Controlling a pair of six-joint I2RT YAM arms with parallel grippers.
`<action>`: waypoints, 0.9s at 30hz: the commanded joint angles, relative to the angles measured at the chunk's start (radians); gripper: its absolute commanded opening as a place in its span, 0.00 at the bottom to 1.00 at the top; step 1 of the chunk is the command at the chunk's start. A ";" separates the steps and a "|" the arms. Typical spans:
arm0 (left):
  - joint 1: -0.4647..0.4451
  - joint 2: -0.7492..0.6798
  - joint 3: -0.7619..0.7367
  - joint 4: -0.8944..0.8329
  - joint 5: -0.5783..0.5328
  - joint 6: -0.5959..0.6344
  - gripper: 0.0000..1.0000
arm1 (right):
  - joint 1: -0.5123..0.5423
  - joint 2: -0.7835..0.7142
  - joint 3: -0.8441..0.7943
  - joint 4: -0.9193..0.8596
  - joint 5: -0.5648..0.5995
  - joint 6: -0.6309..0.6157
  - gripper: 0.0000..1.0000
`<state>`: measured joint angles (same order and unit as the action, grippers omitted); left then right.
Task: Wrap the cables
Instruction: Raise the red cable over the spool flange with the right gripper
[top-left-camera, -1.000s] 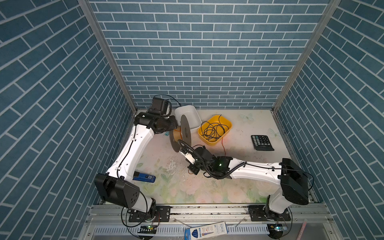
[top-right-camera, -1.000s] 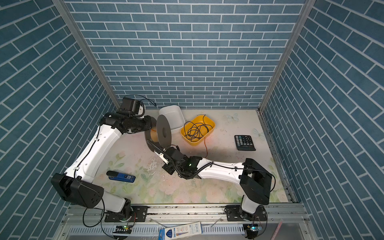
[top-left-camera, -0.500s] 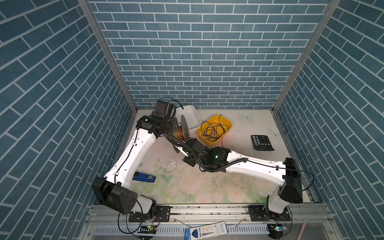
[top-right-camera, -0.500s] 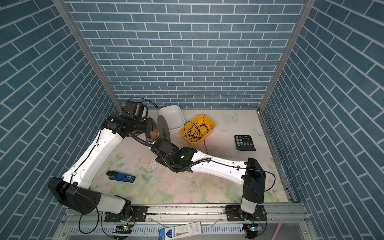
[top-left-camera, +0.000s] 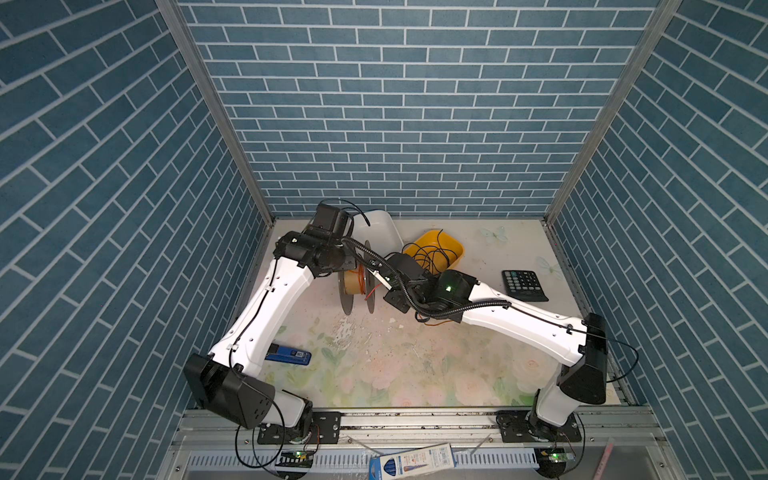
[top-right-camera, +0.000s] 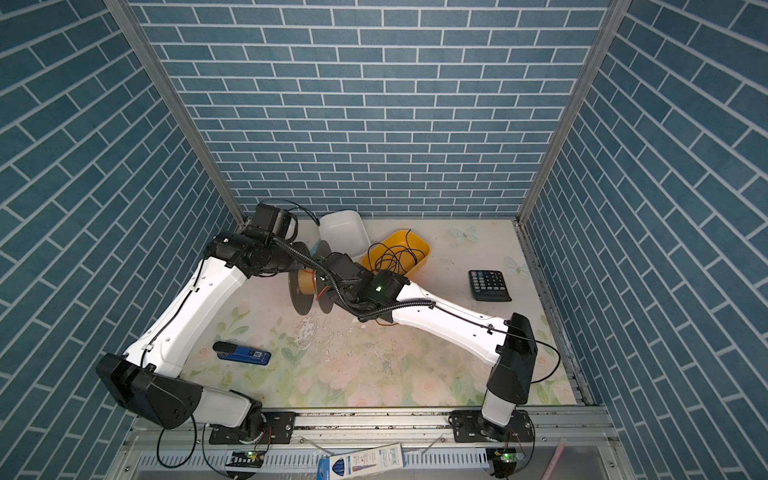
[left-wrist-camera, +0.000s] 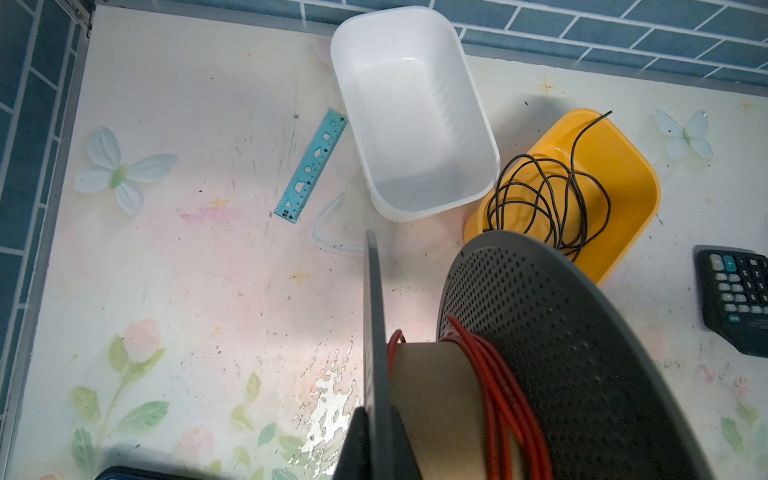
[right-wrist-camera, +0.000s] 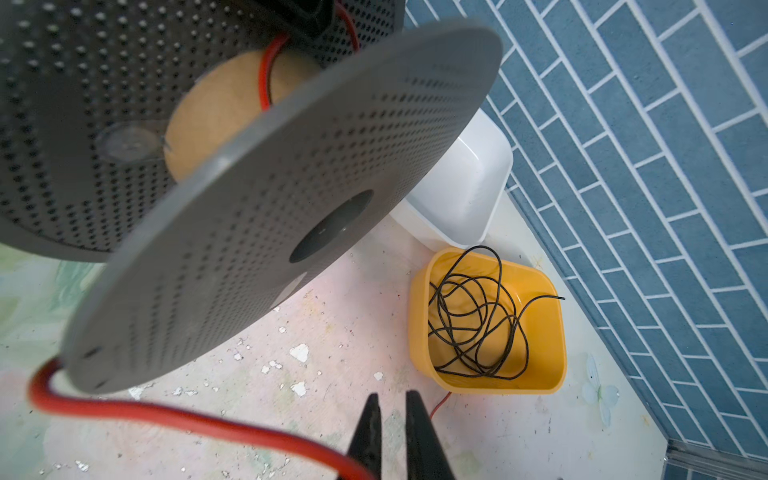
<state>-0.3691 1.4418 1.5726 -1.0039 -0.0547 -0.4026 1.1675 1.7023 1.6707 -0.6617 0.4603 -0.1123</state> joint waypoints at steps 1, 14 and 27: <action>-0.015 -0.029 0.027 -0.007 0.008 0.018 0.00 | -0.002 -0.035 -0.026 0.045 0.015 -0.001 0.14; -0.114 -0.017 -0.014 -0.034 -0.042 0.055 0.00 | -0.046 -0.088 0.008 0.146 -0.063 -0.046 0.20; -0.168 -0.033 0.047 -0.142 0.037 0.249 0.00 | -0.350 0.000 0.089 0.053 -0.468 0.042 0.27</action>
<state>-0.5243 1.4467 1.5784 -1.1324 -0.0544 -0.2214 0.8852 1.6794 1.7035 -0.5697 0.1734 -0.1200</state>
